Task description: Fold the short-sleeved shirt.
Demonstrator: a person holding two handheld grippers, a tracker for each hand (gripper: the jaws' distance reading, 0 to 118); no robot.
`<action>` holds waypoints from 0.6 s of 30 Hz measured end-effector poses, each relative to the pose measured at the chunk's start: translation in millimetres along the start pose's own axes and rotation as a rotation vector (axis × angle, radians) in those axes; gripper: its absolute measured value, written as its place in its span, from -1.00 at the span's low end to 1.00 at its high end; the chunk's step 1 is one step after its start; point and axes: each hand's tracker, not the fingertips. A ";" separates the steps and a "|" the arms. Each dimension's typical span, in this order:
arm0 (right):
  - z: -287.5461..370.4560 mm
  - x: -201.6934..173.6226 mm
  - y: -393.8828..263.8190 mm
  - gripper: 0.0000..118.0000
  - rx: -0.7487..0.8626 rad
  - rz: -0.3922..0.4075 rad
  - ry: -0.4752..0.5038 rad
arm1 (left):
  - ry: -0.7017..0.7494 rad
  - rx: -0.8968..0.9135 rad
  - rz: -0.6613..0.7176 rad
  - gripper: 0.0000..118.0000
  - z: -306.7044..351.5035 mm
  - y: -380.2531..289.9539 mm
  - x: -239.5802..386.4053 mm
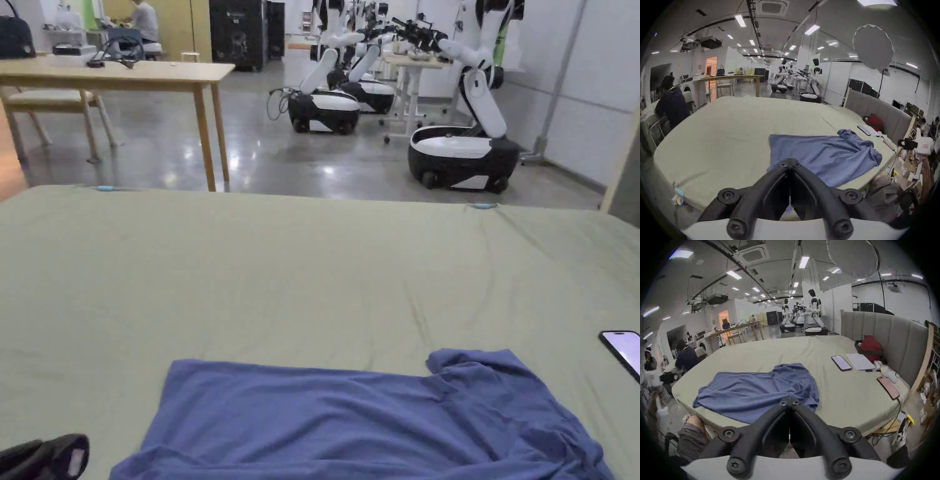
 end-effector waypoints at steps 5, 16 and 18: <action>0.2 -5.1 5.1 -1.00 0.027 0.027 0.034 | 0.012 -0.177 -0.015 -1.00 -144.9 46.2 -26.9; -15.1 0.6 3.8 -1.00 -0.062 0.021 -0.078 | 0.104 -0.394 -0.041 0.95 -318.1 68.6 -64.6; -16.6 2.7 3.5 -1.00 -0.064 0.014 -0.071 | 0.101 -0.406 -0.020 0.96 -320.3 63.1 -63.6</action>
